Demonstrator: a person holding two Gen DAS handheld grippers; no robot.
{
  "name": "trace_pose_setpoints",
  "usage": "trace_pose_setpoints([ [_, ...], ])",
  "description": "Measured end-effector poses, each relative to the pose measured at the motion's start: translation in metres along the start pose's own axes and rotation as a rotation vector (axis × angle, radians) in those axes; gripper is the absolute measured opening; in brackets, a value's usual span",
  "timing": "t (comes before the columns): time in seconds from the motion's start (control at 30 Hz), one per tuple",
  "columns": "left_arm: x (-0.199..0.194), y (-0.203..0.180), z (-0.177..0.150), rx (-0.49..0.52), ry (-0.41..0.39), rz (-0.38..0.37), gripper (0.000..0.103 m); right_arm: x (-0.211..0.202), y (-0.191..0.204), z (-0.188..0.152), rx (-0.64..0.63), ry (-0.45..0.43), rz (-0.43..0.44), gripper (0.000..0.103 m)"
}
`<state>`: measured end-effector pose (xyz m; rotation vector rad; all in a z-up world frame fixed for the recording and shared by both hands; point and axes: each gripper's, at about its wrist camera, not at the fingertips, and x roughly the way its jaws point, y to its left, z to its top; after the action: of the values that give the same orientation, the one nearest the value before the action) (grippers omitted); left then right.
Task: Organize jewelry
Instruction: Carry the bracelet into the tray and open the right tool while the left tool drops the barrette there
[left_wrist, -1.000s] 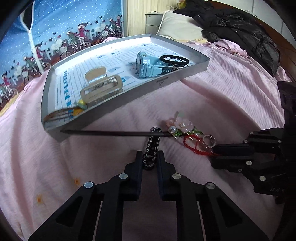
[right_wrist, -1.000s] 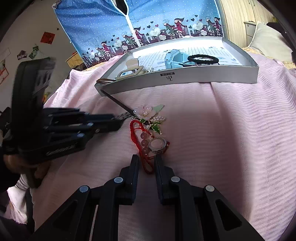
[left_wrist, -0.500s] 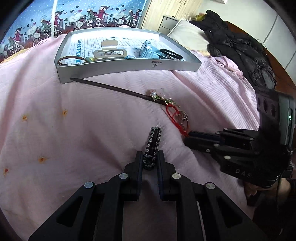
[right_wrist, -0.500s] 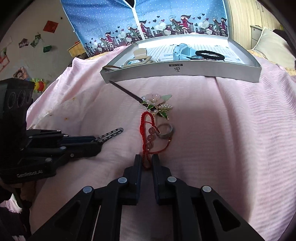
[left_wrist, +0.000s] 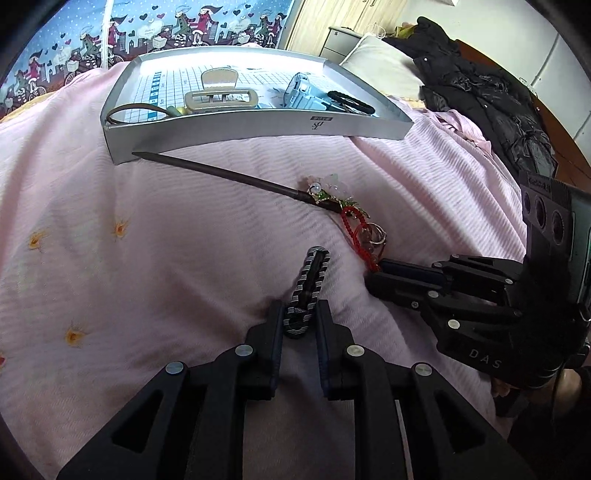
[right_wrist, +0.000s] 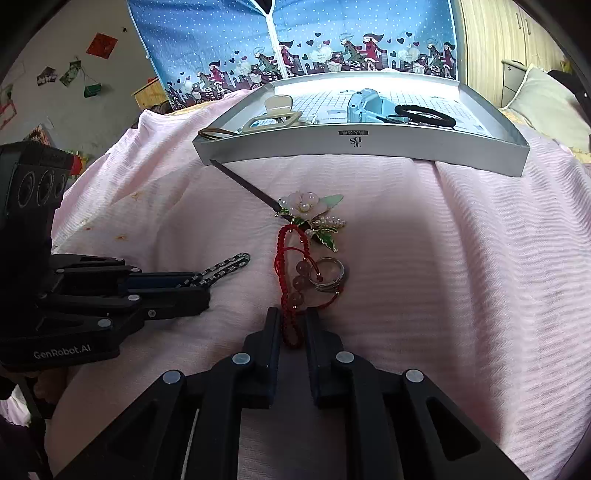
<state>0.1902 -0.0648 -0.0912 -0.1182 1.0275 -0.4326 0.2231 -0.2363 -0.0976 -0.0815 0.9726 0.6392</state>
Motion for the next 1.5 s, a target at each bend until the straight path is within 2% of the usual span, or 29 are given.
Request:
trace_pose_setpoints([
  [0.3,0.003,-0.009,-0.006,0.046,-0.033,0.045,0.014,0.001,0.004,-0.001,-0.020,0.002,-0.024,0.013],
  [0.5,0.003,-0.014,-0.008,0.050,-0.050,0.071,0.012,-0.001,0.011,-0.002,-0.053,-0.023,-0.070,0.008],
  [0.77,-0.013,-0.022,-0.020,0.011,-0.146,0.124,0.012,-0.026,0.038,-0.002,-0.244,-0.210,-0.195,0.008],
  [1.07,-0.032,-0.022,-0.019,-0.035,-0.228,0.129,0.012,-0.048,0.037,0.002,-0.223,-0.363,-0.271,0.008],
  [1.2,-0.039,-0.021,-0.001,-0.065,-0.279,0.123,0.012,-0.057,0.030,0.008,-0.178,-0.439,-0.312,0.008],
  [1.33,-0.043,-0.018,0.025,-0.093,-0.329,0.101,0.012,-0.062,0.010,0.018,-0.094,-0.480,-0.299,0.008],
  [1.5,-0.036,-0.017,0.070,-0.084,-0.333,0.132,0.012,-0.060,-0.017,0.039,-0.029,-0.557,-0.301,0.008],
])
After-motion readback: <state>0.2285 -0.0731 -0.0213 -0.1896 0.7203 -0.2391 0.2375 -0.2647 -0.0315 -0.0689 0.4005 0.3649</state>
